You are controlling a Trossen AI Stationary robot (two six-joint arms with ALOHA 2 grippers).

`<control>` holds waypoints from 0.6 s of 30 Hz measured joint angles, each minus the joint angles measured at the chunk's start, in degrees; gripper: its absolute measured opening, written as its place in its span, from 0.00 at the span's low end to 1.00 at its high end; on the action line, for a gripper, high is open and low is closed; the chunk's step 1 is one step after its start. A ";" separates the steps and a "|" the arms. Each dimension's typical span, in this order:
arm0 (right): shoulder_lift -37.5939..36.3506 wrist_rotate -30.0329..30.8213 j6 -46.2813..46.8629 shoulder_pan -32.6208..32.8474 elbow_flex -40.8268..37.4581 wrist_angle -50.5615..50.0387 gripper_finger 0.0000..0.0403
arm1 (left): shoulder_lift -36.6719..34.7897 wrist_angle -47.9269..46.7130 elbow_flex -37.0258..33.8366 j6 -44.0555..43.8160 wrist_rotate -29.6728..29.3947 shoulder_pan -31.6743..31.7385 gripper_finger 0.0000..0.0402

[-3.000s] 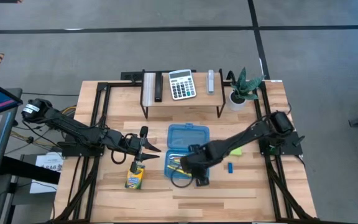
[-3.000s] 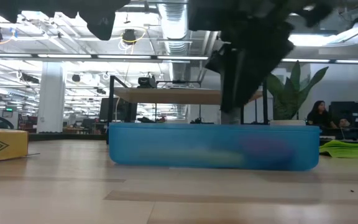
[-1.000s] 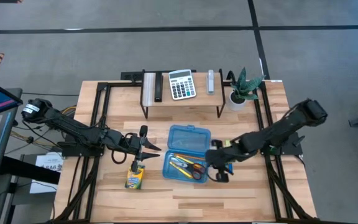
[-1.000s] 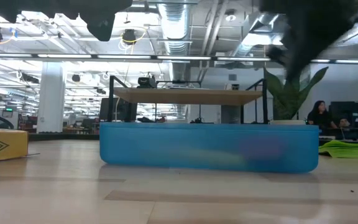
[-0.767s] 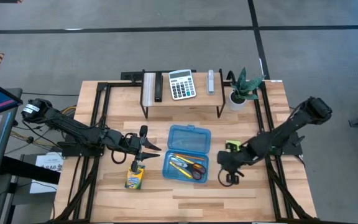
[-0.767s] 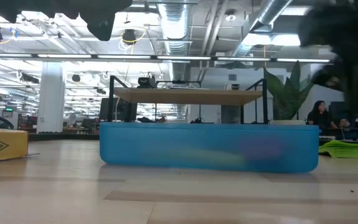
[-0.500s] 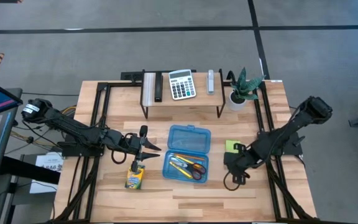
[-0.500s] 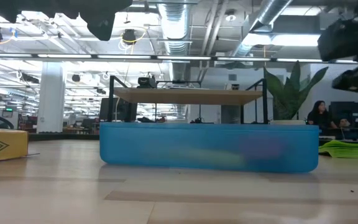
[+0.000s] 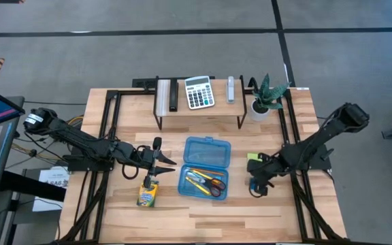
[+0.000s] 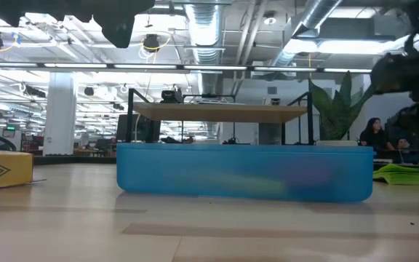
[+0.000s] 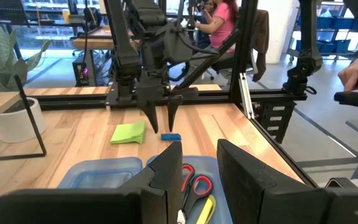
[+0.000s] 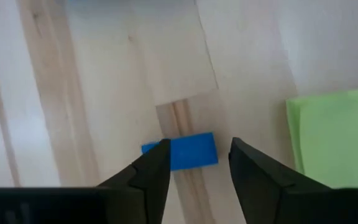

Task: Pack school essentials
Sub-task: Put the blue eraser into the supply box

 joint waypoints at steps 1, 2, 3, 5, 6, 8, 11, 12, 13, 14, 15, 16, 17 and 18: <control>-0.20 -0.09 0.29 0.02 -0.80 0.61 0.45 | 0.00 0.01 0.00 0.00 0.00 0.00 0.22; -0.27 -0.16 0.58 0.06 -1.55 1.66 0.45 | -0.01 0.02 0.00 0.00 0.00 -0.02 0.22; -0.25 -0.27 0.82 0.06 -2.37 2.86 0.45 | -0.01 0.02 0.00 0.00 0.00 -0.02 0.22; 0.42 -0.50 1.19 0.26 -3.79 5.31 0.45 | -0.01 0.07 0.00 -0.02 0.00 -0.02 0.22; 0.86 -0.56 1.20 0.26 -4.43 6.67 0.45 | 0.00 0.06 0.00 -0.03 0.00 0.00 0.22; 1.65 -0.67 1.27 0.22 -5.31 9.35 0.45 | 0.00 0.07 0.00 -0.02 0.00 -0.02 0.22; 2.92 -0.74 1.24 0.24 -5.48 10.06 0.45 | 0.00 0.07 0.00 -0.09 0.00 0.00 0.22; 3.11 -0.96 1.24 0.24 -5.48 10.01 0.45 | -0.02 0.04 0.00 -0.09 0.00 0.00 0.22; 3.29 -1.31 1.22 0.24 -5.48 9.95 0.44 | 0.00 0.04 0.00 -0.11 0.00 -0.02 0.22; 3.37 -1.55 1.22 0.24 -5.50 9.95 0.44 | -0.01 0.04 0.00 -0.11 0.00 0.00 0.22; 3.41 -1.67 1.20 0.24 -5.53 9.97 0.43 | 0.00 0.03 0.00 -0.13 0.00 -0.02 0.22; 3.45 -1.74 1.16 0.24 -5.53 9.90 0.43 | 0.00 0.02 0.00 -0.13 0.00 0.00 0.22; 3.48 -1.89 0.97 0.24 -5.55 9.93 0.42 | 0.00 0.04 0.00 -0.13 0.00 0.00 0.22; 3.49 -2.07 0.76 0.24 -5.58 10.04 0.41 | 0.00 0.02 0.00 -0.15 0.00 0.00 0.22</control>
